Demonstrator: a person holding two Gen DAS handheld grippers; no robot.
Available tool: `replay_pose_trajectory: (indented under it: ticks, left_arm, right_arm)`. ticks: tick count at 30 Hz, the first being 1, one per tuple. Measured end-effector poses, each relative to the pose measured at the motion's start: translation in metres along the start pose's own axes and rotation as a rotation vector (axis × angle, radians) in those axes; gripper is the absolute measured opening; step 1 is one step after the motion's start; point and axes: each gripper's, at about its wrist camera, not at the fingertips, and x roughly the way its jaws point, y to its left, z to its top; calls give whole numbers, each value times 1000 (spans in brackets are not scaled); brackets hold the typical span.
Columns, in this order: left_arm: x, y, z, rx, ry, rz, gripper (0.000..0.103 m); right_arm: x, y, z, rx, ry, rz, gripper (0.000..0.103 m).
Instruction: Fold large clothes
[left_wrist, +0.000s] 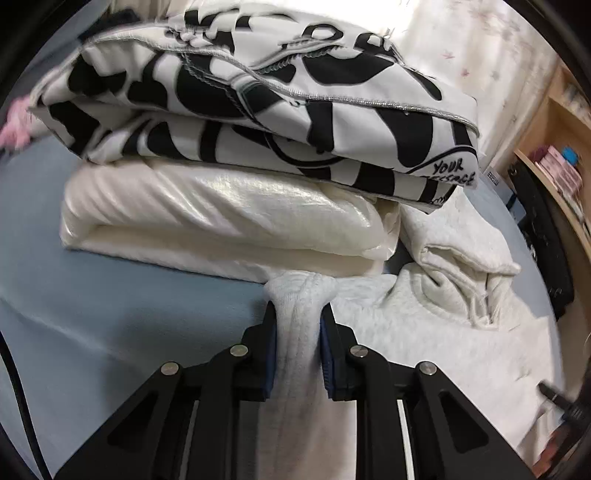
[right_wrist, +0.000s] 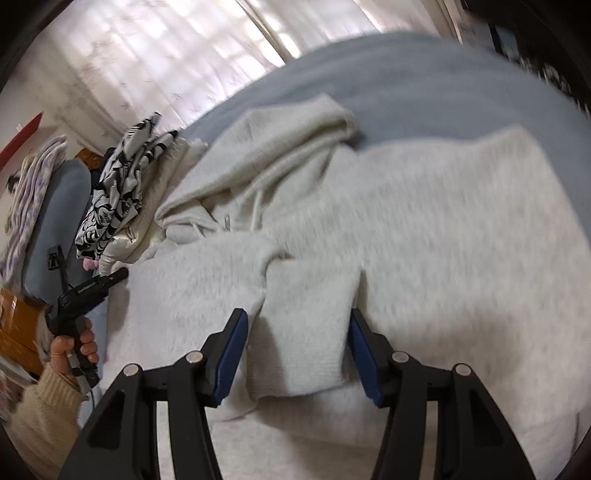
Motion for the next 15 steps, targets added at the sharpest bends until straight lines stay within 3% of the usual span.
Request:
replay_pose_trajectory:
  ticks: [3,8,10,15]
  left_arm:
    - [8,20,-8,-65,34,-35,22]
    - [-11,14,-9,-27,15,73,65]
    - [-27,10,-10,-8,20,87,65]
    - [-80,-28,-22,69,-67,156,65]
  right_arm:
    - [15,-2,-3,-37,39,-125,55]
    - [-2,-1,-2,-32,34,-118,55]
    - [-17,2,-2,-53,3,-118,55]
    - [-37,31,-2,-166,-55,-147,55]
